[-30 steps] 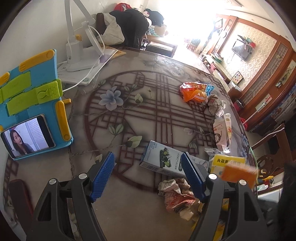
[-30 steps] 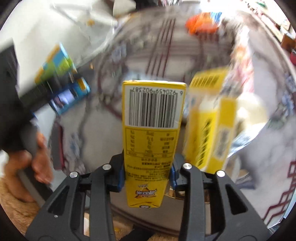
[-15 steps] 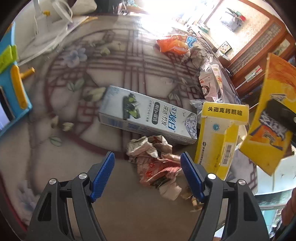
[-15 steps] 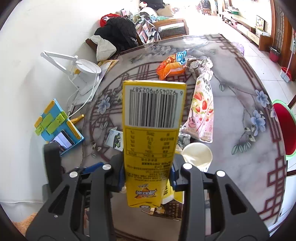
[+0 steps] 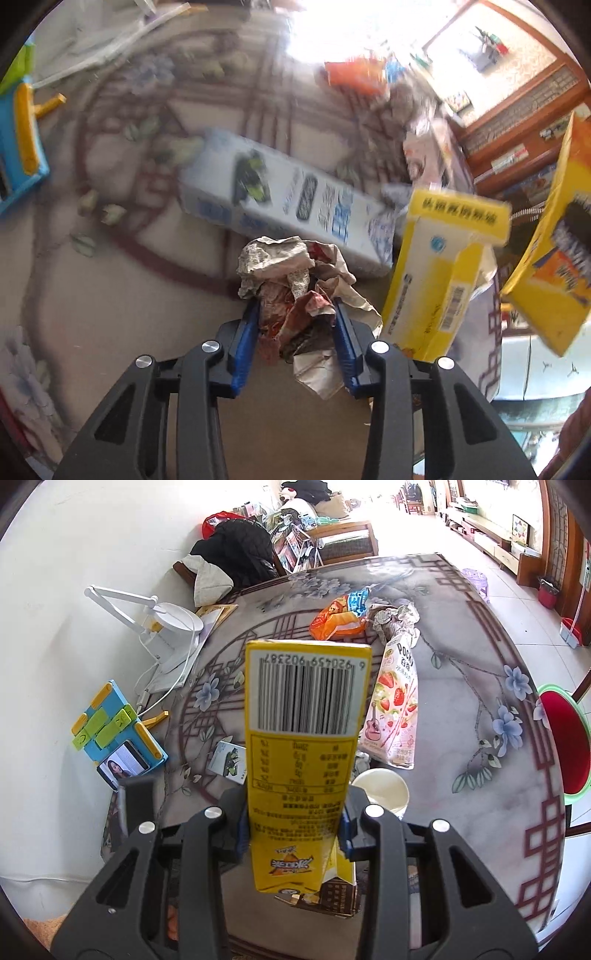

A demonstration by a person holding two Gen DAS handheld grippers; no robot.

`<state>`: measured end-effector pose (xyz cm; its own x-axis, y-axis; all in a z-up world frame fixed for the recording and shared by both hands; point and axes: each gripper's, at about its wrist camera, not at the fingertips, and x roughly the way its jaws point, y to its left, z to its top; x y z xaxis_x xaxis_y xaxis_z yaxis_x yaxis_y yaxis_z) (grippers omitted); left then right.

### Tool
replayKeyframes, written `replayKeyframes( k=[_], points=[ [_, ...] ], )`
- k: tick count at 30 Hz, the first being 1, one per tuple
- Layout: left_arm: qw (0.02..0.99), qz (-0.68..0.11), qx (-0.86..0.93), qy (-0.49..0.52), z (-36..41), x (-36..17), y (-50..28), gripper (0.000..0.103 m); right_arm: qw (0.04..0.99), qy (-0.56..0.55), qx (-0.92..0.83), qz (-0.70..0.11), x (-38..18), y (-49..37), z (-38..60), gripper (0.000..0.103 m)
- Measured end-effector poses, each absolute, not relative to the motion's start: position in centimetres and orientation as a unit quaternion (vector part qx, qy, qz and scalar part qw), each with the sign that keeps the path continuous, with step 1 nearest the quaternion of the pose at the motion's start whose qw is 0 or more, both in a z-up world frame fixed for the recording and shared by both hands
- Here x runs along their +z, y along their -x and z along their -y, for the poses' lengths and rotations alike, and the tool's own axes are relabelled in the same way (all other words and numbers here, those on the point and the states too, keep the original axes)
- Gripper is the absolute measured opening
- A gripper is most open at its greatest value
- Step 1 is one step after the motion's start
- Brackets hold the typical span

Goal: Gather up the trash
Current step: 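Grasp the crumpled newspaper with the left tool while right holds the juice box, then lift the newspaper and juice box toward the red bin with both tools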

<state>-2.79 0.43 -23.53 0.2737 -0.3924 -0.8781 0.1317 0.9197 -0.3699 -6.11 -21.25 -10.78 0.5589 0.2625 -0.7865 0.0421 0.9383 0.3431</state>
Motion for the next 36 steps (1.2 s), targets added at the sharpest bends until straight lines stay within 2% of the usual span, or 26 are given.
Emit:
replayKeyframes(
  k=[12,26,36],
  points=[
    [0.881,-0.445,-0.135,0.087,-0.2,-14.6,2.3,0.036,0.868,-0.176,0.069,-0.458,-10.5,7.0,23.5,0.035],
    [0.89,-0.415,-0.173,0.079,6.6,-11.2,1.8,0.036,0.868,-0.202,0.043,-0.452,-10.7,7.5,29.8,0.036],
    [0.889,-0.415,-0.179,0.08,11.5,-10.6,1.4,0.036,0.868,-0.204,0.044,-0.45,-10.7,6.7,34.0,0.036]
  ],
)
